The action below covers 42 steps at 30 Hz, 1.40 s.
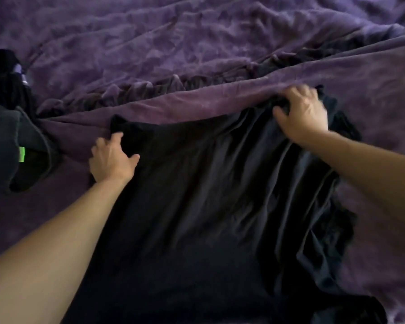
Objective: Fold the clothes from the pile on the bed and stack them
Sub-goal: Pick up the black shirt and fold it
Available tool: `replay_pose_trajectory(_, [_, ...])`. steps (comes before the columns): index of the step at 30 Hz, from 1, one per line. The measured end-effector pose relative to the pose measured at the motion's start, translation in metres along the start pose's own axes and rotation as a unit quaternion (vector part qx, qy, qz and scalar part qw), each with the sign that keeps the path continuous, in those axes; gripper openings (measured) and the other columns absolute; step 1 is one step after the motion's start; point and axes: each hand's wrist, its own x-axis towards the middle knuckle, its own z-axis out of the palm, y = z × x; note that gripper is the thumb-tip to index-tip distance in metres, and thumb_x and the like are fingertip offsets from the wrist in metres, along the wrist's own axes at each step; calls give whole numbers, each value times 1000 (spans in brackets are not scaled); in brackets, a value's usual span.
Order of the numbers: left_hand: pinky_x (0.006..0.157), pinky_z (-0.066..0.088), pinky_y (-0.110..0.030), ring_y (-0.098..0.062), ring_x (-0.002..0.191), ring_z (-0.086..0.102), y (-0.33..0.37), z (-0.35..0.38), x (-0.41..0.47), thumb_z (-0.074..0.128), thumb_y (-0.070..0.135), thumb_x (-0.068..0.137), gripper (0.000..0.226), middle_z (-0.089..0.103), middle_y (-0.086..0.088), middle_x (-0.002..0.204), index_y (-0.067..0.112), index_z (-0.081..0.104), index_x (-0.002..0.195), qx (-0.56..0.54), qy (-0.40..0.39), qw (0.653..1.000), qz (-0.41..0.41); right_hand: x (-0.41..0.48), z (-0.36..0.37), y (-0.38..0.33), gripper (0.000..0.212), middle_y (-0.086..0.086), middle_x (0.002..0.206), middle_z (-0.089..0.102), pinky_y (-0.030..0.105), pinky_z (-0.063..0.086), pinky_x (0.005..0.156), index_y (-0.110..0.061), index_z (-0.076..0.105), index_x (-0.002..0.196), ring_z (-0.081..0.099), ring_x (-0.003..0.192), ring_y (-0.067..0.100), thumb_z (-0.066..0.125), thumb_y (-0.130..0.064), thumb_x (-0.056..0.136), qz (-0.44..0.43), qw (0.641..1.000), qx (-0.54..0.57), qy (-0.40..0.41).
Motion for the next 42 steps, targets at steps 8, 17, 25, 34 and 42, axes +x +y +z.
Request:
replay_pose_trajectory(8, [84,48,-44,-41,91,63,-2,-35,55,63,14,82,13,70,-21,94,10,72,91,-89,108,990,19,73,-5,26,32,25,113,64,43,46,88,-11,68,112,57,105,43,55,-21,84,119,991,-22,-52])
replay_pose_trajectory(17, [88,47,-46,-38,109,53,25,-3,62,75,28,77,25,58,-15,116,19,69,100,23,-36,999,18,7,-2,15,28,12,82,67,36,52,66,-16,68,79,62,81,33,48,-35,79,-172,980,-9,-98])
replay_pose_trajectory(25, [75,45,-43,-41,95,56,-7,-3,37,75,11,74,25,56,-20,105,11,57,91,-37,-16,999,15,-70,-2,25,34,-3,61,56,27,41,52,-22,49,60,61,64,27,53,-52,75,-4,995,-14,-103])
replay_pose_trajectory(34, [82,40,-36,-38,94,53,-16,-9,6,63,-10,77,26,52,-23,111,3,60,99,-139,42,989,31,-39,18,-6,59,0,87,63,33,41,68,-24,63,92,60,83,25,54,-79,71,130,946,-127,-269])
replay_pose_trajectory(42, [85,45,-24,-14,73,61,-9,-52,64,51,-6,73,30,67,-6,87,10,67,93,-244,132,961,11,62,-27,-1,46,16,98,66,42,48,82,-4,67,104,57,89,20,55,-46,90,228,961,154,1])
